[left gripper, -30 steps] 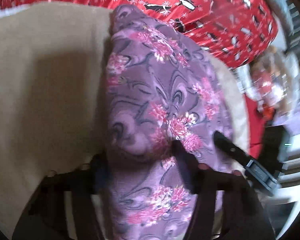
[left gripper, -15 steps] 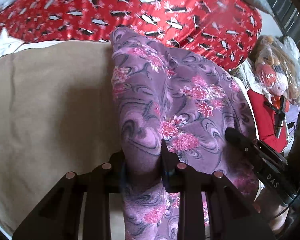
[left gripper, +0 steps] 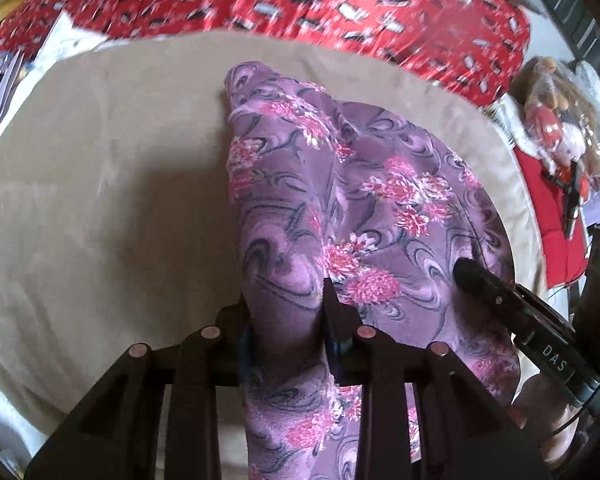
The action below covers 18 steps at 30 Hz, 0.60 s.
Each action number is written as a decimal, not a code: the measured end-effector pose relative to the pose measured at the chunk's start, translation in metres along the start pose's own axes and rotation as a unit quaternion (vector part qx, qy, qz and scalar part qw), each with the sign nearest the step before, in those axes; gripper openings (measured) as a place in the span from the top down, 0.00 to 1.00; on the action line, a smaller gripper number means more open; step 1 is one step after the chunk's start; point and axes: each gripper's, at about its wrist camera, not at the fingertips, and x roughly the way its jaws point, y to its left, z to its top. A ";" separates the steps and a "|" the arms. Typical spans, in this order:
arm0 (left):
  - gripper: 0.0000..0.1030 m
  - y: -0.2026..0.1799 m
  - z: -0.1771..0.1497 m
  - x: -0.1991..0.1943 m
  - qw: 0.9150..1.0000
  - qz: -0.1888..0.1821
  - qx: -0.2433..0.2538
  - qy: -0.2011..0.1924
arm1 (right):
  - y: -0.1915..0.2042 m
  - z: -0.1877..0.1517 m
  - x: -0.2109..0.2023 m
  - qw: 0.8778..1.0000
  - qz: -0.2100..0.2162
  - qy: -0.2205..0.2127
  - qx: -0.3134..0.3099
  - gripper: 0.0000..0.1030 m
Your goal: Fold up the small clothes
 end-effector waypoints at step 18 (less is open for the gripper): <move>0.38 0.025 0.052 0.034 1.000 0.008 -0.015 -0.012 | 0.000 0.040 0.039 0.997 -0.072 -0.028 -0.031 0.73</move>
